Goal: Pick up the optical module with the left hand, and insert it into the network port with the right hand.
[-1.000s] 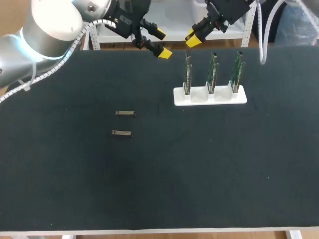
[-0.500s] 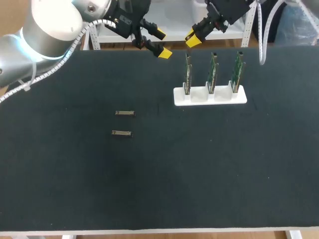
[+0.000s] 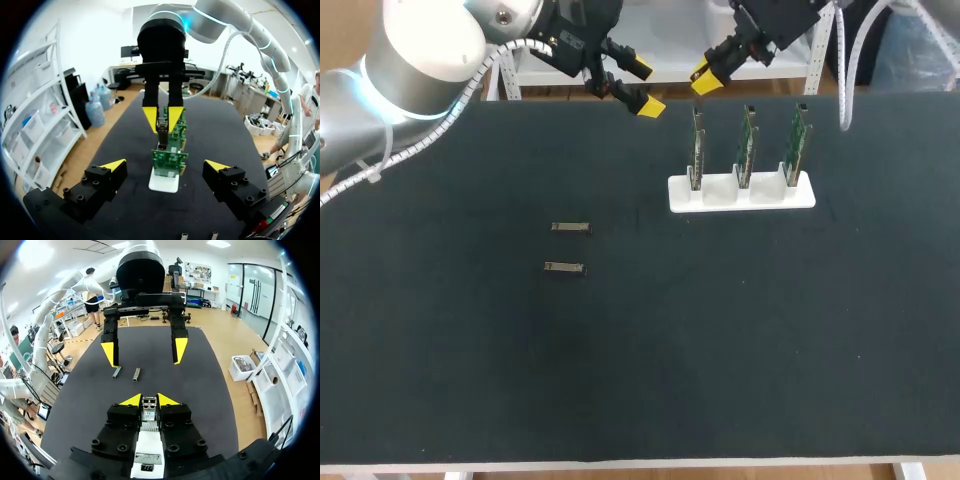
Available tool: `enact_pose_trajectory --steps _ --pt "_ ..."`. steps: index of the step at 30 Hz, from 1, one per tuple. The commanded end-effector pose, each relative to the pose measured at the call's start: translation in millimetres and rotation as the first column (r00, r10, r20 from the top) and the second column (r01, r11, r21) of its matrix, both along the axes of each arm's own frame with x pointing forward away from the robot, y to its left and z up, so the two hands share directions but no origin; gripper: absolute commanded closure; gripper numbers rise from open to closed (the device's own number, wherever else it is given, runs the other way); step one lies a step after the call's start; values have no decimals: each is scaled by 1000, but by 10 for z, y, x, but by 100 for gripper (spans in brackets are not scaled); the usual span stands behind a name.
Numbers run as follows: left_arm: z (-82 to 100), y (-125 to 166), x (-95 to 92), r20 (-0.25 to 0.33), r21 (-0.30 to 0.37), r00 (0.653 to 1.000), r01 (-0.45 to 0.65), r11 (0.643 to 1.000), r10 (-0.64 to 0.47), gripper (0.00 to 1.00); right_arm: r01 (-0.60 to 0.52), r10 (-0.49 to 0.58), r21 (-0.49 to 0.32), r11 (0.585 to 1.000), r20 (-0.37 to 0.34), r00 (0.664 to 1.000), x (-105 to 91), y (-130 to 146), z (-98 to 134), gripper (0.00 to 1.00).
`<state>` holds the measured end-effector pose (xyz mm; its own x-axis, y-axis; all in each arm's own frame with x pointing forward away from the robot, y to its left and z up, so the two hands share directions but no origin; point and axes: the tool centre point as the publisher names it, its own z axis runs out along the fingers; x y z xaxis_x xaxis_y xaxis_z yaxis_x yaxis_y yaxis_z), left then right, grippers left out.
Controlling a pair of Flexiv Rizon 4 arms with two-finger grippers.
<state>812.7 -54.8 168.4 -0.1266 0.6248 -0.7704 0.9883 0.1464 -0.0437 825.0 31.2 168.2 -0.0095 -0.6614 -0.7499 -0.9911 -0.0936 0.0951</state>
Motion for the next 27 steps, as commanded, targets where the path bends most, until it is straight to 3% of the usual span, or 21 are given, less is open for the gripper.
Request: enact_pose_trajectory --steps 1,27 --pt "2 1 -8 1 2 1000 -2 1000 2 0 -210 210 22 978 -191 959 89 4 -1 100" --pt "2 1 -8 1 2 1000 -2 1000 2 0 -201 202 24 979 -208 957 62 -3 -53 100"
